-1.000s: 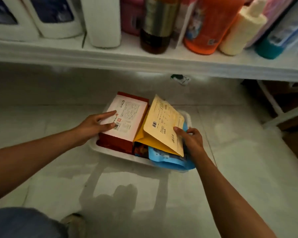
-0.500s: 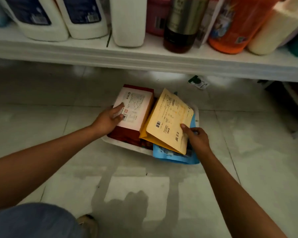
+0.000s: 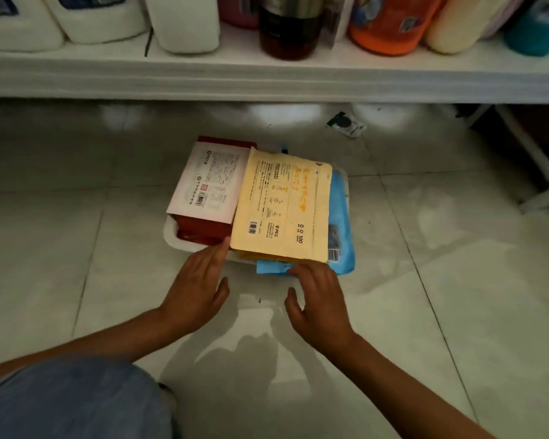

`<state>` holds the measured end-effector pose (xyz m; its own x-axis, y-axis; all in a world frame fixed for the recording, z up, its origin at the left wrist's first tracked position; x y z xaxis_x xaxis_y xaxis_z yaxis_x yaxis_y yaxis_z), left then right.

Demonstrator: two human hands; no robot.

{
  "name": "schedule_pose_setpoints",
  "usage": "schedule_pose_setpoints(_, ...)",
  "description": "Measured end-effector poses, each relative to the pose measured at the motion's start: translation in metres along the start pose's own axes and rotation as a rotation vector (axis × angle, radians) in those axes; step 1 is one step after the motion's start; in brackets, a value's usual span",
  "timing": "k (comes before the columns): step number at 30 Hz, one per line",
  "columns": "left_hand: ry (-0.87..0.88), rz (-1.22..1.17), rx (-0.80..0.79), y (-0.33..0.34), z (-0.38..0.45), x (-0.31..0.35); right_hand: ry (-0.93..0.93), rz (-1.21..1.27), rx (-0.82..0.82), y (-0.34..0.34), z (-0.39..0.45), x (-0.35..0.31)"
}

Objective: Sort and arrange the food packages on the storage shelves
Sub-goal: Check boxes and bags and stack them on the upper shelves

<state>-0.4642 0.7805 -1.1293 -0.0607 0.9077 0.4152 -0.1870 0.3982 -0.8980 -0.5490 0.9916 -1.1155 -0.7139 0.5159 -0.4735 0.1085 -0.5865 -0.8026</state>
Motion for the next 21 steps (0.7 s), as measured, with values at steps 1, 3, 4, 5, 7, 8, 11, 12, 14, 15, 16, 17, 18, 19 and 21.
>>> schedule_pose_setpoints(1,0.007,0.007,-0.011,0.003,-0.002,-0.004,-0.031,-0.025,-0.025,0.008,-0.005,-0.005)
schedule_pose_setpoints(3,0.022,0.058,-0.039,0.007,-0.005,-0.012,-0.049,-0.071,-0.088,0.024,-0.009,-0.011)
schedule_pose_setpoints(4,0.026,0.095,-0.067,0.009,-0.005,-0.016,-0.045,-0.098,-0.111,0.030,-0.010,-0.011)
schedule_pose_setpoints(5,0.031,0.135,-0.104,0.012,-0.005,-0.020,-0.044,-0.138,-0.139,0.038,-0.012,-0.010)
schedule_pose_setpoints(7,0.044,0.216,-0.182,0.016,-0.005,-0.024,-0.058,-0.247,-0.211,0.049,-0.015,-0.005)
schedule_pose_setpoints(8,0.053,0.268,-0.220,0.019,-0.005,-0.027,-0.065,-0.294,-0.253,0.055,-0.015,-0.001)
schedule_pose_setpoints(11,0.078,0.423,-0.316,0.031,-0.004,-0.030,-0.043,-0.385,-0.311,0.067,-0.010,0.012)
schedule_pose_setpoints(12,0.080,0.456,-0.338,0.034,-0.002,-0.030,-0.028,-0.396,-0.309,0.069,-0.006,0.015)
schedule_pose_setpoints(14,0.068,0.518,-0.370,0.040,0.009,-0.030,-0.011,-0.384,-0.289,0.076,0.004,0.022)
schedule_pose_setpoints(15,0.057,0.552,-0.392,0.044,0.016,-0.032,-0.006,-0.369,-0.283,0.078,0.011,0.026)
schedule_pose_setpoints(16,0.043,0.573,-0.409,0.045,0.025,-0.033,-0.003,-0.356,-0.276,0.079,0.018,0.031)
schedule_pose_setpoints(17,0.034,0.574,-0.423,0.045,0.035,-0.033,-0.004,-0.342,-0.271,0.080,0.026,0.036)
schedule_pose_setpoints(18,0.028,0.572,-0.428,0.044,0.047,-0.033,-0.004,-0.327,-0.272,0.081,0.036,0.043)
schedule_pose_setpoints(19,0.027,0.572,-0.412,0.042,0.058,-0.032,-0.001,-0.313,-0.277,0.080,0.045,0.050)
schedule_pose_setpoints(21,0.023,0.590,-0.434,0.042,0.082,-0.033,0.000,-0.286,-0.300,0.078,0.067,0.065)
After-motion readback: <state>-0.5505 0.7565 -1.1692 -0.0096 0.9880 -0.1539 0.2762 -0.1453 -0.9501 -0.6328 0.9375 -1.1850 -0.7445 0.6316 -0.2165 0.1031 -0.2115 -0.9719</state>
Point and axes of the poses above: each hand's wrist, its own z-axis towards the middle knuckle, its own y-axis out of the palm, x = y × z, the point moved 4 cm from there along z, towards the middle knuckle, and after that the axes turned 1 degree about -x, right-handed, at the moved point
